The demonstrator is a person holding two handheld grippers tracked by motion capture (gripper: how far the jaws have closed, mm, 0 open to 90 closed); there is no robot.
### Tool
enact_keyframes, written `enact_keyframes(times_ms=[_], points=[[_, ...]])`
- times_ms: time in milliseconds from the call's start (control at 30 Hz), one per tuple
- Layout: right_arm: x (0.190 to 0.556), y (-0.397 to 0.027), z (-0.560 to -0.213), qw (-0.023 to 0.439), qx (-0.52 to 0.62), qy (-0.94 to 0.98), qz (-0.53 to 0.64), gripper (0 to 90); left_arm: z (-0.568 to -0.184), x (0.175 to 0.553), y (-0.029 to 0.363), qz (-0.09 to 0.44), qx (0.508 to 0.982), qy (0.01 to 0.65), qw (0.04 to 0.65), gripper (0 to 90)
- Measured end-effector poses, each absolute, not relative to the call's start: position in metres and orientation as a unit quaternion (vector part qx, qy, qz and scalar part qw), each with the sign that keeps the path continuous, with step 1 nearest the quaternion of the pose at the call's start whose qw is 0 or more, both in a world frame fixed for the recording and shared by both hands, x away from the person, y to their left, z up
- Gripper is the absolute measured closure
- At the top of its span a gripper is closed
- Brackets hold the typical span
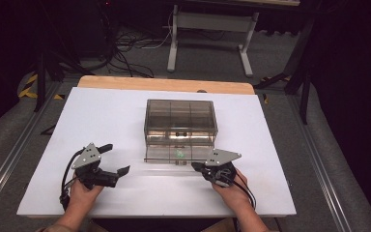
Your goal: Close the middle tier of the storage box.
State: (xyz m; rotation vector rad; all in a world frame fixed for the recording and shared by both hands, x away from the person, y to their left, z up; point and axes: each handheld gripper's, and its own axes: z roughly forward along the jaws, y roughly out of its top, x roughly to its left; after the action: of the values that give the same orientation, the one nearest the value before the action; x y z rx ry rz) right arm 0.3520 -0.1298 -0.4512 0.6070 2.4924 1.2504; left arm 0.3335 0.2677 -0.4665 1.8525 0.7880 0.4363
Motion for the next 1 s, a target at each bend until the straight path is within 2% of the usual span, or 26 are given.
enact_keyframes(times_ms=[1000], points=[[0.36,-0.116,-0.464,0.157,0.221,0.873,0.405,90.0,-0.467,0.335,0.27,0.198,0.766,0.344,0.505,0.2]])
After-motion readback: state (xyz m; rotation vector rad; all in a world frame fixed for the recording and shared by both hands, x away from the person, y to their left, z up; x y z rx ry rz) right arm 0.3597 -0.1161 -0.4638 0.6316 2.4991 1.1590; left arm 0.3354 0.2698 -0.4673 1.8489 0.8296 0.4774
